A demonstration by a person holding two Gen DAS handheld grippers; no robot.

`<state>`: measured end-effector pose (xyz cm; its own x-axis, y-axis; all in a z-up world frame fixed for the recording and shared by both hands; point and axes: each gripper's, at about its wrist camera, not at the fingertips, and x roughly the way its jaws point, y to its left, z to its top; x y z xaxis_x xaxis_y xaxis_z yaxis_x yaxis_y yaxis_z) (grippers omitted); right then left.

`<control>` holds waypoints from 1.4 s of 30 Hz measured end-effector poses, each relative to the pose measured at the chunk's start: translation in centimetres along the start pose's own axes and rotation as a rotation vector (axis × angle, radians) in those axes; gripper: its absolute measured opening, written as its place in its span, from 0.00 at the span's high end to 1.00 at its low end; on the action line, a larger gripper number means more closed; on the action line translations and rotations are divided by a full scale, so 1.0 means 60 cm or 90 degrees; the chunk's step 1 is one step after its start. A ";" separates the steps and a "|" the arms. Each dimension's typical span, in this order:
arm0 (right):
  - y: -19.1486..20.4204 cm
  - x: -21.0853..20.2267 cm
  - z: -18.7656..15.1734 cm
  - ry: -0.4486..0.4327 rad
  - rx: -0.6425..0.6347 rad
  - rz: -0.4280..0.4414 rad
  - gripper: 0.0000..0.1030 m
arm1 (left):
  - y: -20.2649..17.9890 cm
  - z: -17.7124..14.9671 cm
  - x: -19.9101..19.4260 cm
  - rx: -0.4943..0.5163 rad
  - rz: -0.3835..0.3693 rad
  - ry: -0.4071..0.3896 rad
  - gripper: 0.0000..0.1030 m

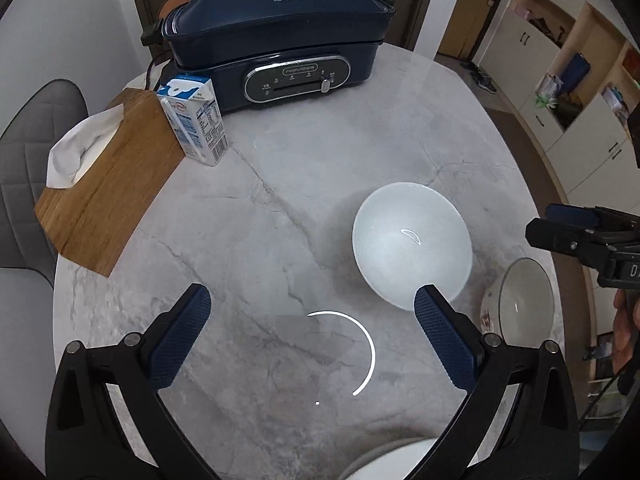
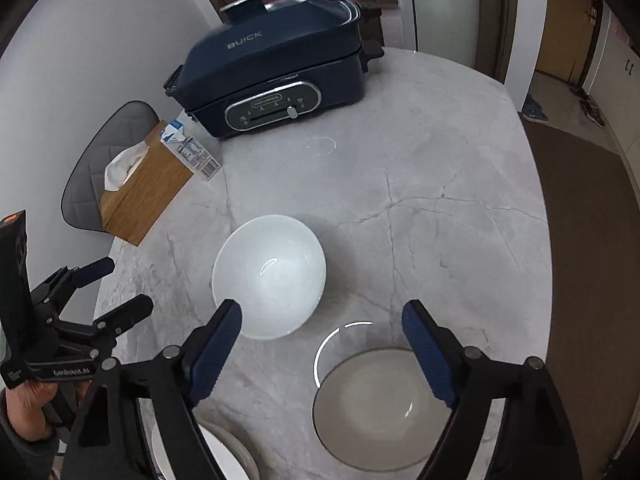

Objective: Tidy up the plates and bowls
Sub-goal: 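Reach both grippers to another white bowl and close on its rim, then carry the white bowl onto the stack and open both grippers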

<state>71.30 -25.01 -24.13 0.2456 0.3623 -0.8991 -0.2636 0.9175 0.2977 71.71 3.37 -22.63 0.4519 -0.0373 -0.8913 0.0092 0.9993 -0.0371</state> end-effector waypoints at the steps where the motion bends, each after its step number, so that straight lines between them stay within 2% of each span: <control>1: -0.003 0.018 0.009 0.013 0.004 0.008 0.20 | -0.003 0.008 0.017 -0.003 -0.001 0.002 0.00; 5: -0.006 0.089 0.023 0.058 0.001 -0.001 0.23 | -0.013 0.026 0.081 -0.010 0.009 0.027 0.00; 9: -0.013 0.139 0.023 0.088 0.008 -0.005 0.33 | -0.019 0.033 0.136 -0.015 0.005 0.056 0.01; 11: -0.015 0.156 0.021 0.099 0.007 -0.013 0.51 | -0.022 0.033 0.157 -0.018 0.003 0.067 0.03; 12: -0.015 0.163 0.018 0.106 0.003 -0.015 0.57 | -0.021 0.031 0.167 -0.018 0.000 0.072 0.15; 13: -0.013 0.169 0.017 0.113 -0.002 -0.017 0.67 | -0.023 0.030 0.177 -0.017 -0.005 0.077 0.26; 14: -0.013 0.175 0.016 0.118 -0.006 -0.017 0.73 | -0.026 0.027 0.184 -0.014 -0.005 0.085 0.49; 15: -0.011 0.179 0.014 0.119 -0.007 -0.011 0.74 | -0.028 0.027 0.193 -0.012 -0.014 0.094 0.57; 16: -0.010 0.180 0.013 0.118 -0.008 -0.004 0.78 | -0.032 0.026 0.195 -0.010 -0.021 0.093 0.60; 18: -0.006 0.181 0.013 0.116 -0.011 0.008 0.88 | -0.044 0.027 0.195 0.003 -0.029 0.085 0.79; 20: 0.001 0.181 0.012 0.114 -0.019 0.005 0.89 | -0.055 0.029 0.196 0.011 -0.035 0.084 0.91; 22: 0.007 0.182 0.012 0.113 -0.024 -0.006 0.89 | -0.054 0.031 0.195 0.004 -0.041 0.083 0.92; 27: 0.007 0.165 0.008 0.099 -0.007 0.014 0.89 | -0.050 0.027 0.172 0.000 -0.060 0.080 0.93; 34: 0.044 0.102 -0.001 0.076 -0.031 0.016 0.90 | -0.053 0.013 0.096 0.021 -0.060 0.061 0.93; 42: 0.097 0.033 -0.045 0.055 -0.057 0.018 0.90 | -0.044 -0.043 -0.010 0.036 -0.065 0.045 0.93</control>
<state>67.75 -19.42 -25.04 0.1563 0.3691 -0.9162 -0.3519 0.8875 0.2975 69.10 0.74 -23.14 0.3818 -0.1372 -0.9140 0.1033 0.9891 -0.1054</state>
